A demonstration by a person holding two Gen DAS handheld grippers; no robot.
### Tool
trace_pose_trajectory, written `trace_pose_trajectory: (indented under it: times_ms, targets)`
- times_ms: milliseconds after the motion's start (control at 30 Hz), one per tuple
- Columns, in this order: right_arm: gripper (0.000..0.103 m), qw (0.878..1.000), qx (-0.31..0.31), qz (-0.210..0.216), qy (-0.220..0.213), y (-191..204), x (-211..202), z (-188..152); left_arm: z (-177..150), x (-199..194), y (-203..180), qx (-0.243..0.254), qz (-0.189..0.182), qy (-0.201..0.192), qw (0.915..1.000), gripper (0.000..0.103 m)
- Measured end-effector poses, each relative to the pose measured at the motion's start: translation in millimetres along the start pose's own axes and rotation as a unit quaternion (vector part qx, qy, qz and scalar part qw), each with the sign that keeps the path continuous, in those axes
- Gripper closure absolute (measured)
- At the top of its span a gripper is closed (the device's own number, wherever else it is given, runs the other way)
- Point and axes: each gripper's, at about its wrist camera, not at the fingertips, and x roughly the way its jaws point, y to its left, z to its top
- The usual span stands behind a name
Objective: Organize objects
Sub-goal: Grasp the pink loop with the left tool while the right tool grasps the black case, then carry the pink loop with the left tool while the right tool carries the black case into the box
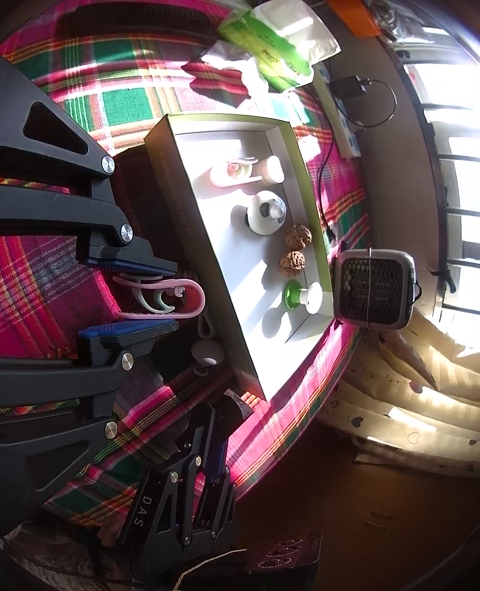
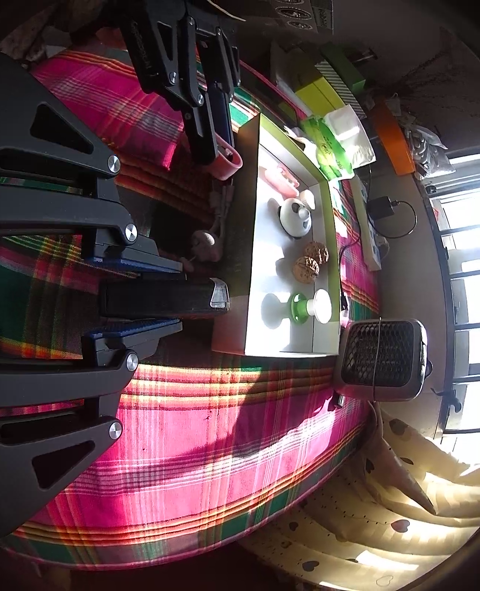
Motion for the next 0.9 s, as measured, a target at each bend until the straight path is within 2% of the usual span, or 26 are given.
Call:
trace_pose_trajectory:
  times_ms: [400,900]
  targets:
    - [0.078,1.000,0.001,0.004,-0.013,1,-14,14,13,-16,6,-0.005,0.013,-0.020,0.9997,0.082]
    - [0.078,1.000,-0.005,-0.007,-0.003,1,-1,44,30,-12,30,-0.028,0.027,-0.022,0.9990,0.082]
